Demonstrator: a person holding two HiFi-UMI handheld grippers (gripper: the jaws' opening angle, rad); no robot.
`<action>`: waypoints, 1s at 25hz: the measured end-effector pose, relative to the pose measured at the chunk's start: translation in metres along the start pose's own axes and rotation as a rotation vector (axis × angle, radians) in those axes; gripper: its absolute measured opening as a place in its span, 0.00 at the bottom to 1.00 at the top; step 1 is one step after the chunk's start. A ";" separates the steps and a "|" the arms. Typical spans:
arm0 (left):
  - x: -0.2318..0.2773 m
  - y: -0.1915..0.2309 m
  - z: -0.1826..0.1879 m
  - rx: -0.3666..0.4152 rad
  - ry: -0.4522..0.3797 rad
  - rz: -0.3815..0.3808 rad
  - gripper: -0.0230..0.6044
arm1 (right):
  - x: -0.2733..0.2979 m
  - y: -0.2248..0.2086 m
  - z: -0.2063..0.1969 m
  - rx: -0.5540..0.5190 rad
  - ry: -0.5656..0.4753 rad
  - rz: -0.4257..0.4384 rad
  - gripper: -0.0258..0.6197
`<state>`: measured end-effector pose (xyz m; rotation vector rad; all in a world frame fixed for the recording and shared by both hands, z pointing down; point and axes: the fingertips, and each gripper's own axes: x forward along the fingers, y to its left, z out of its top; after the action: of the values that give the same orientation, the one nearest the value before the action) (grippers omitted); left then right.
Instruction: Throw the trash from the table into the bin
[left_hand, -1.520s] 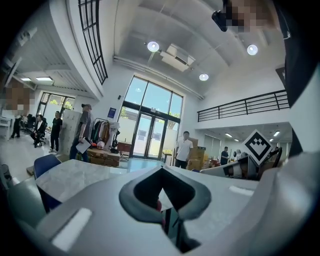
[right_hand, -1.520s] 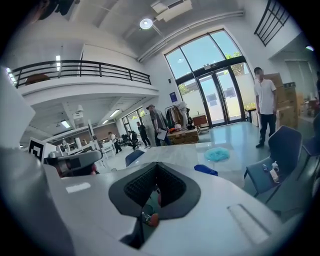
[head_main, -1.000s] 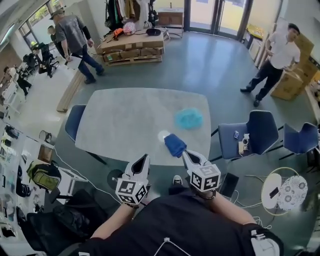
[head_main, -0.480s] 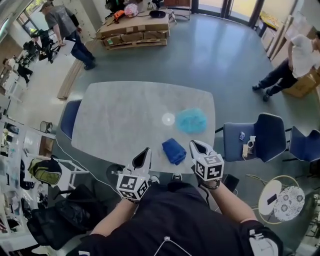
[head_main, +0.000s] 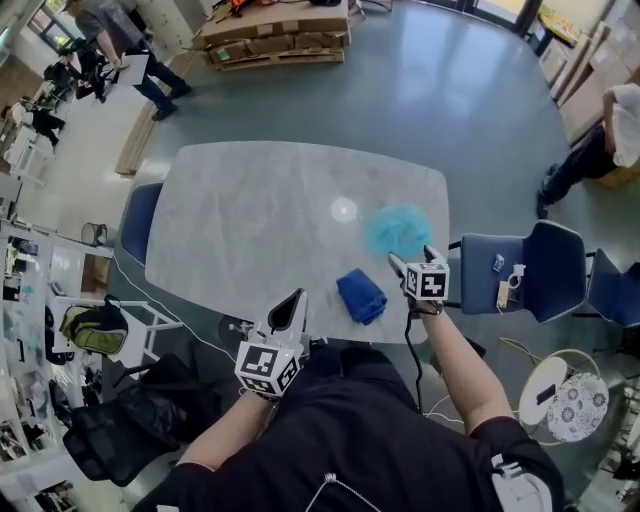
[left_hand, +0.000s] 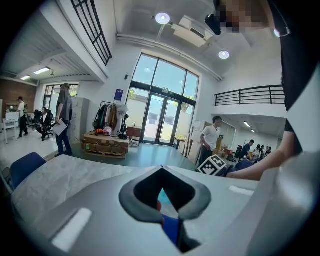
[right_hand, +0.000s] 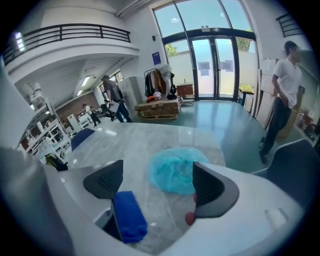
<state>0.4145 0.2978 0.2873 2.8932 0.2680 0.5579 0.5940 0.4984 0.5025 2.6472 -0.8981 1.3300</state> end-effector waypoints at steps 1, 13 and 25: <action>-0.001 0.004 -0.004 -0.005 0.008 0.010 0.04 | 0.017 -0.014 0.000 0.026 0.013 -0.023 0.78; -0.011 0.038 -0.053 -0.062 0.137 0.095 0.04 | 0.180 -0.087 -0.025 0.142 0.251 -0.192 0.99; -0.017 0.053 -0.052 -0.056 0.141 0.123 0.04 | 0.184 -0.073 -0.040 0.097 0.300 -0.250 0.19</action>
<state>0.3866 0.2509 0.3401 2.8346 0.0919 0.7787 0.6884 0.4832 0.6802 2.4279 -0.4609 1.6747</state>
